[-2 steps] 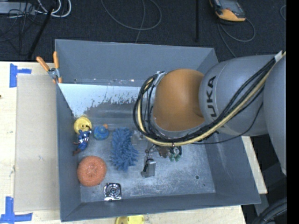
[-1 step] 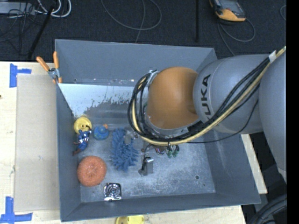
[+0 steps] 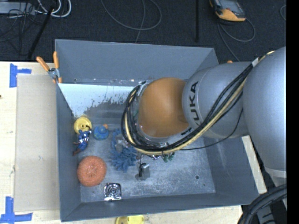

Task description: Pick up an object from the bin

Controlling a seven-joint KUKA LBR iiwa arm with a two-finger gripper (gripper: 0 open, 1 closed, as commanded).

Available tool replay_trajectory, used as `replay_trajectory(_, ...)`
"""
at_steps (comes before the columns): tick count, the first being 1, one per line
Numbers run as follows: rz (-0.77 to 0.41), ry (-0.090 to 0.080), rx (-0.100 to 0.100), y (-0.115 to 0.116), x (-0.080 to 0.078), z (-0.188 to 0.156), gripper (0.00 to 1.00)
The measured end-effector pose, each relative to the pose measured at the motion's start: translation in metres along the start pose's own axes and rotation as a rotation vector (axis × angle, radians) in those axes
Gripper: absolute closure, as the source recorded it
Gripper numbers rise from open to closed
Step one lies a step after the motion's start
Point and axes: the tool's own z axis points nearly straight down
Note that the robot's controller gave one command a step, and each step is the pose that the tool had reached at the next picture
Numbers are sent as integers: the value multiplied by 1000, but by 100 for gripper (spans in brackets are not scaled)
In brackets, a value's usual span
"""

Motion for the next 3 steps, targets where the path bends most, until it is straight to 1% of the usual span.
replay_trajectory(1, 1, -5, -1, -20, -20, 40, 100)
replay_trajectory(2, 2, -5, -1, -20, -20, 40, 100)
replay_trajectory(3, 9, -1, 1, -64, -24, -108, 100)
